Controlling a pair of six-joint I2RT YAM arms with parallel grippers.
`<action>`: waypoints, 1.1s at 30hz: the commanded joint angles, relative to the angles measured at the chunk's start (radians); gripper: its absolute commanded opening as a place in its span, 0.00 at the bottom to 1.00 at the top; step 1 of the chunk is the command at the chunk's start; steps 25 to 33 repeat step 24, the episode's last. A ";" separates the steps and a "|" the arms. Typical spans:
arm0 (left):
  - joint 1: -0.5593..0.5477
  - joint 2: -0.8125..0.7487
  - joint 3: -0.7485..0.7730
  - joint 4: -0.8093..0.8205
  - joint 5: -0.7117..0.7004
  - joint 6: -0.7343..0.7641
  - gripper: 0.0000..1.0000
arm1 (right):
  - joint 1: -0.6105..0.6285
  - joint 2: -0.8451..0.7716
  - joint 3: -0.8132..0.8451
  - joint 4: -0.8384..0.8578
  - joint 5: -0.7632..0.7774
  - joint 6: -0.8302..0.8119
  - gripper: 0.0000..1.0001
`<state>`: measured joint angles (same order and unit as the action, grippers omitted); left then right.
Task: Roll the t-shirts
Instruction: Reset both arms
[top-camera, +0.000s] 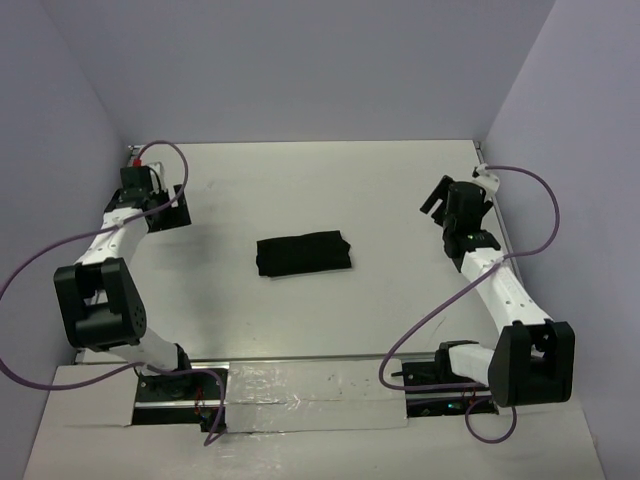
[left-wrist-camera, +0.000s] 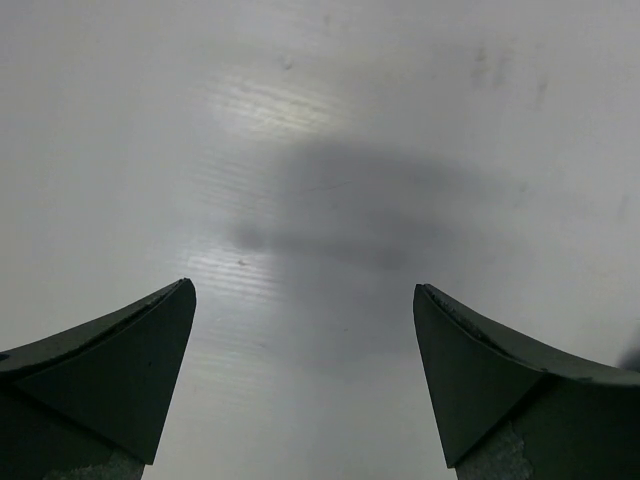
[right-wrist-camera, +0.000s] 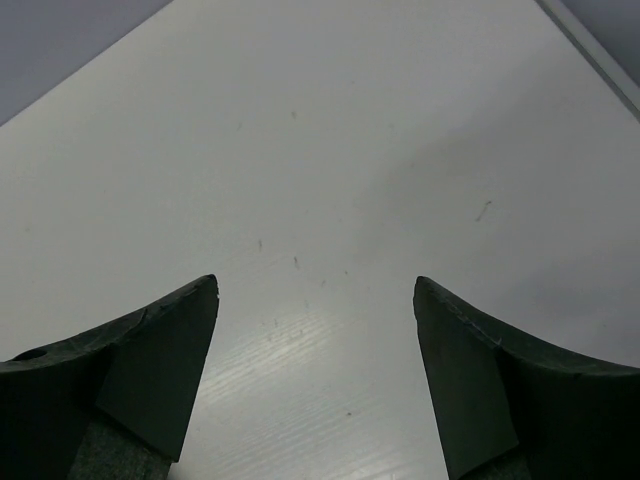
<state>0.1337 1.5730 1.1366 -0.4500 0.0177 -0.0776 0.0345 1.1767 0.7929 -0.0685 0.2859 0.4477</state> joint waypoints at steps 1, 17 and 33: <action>0.007 -0.079 -0.059 0.103 -0.151 -0.031 0.99 | -0.005 -0.037 -0.037 0.007 0.090 0.014 0.86; 0.009 -0.134 -0.120 0.148 -0.214 -0.045 0.99 | -0.007 -0.040 -0.058 0.035 0.082 0.013 0.86; 0.009 -0.134 -0.124 0.148 -0.194 -0.050 0.99 | -0.007 -0.051 -0.089 0.059 0.105 0.011 0.84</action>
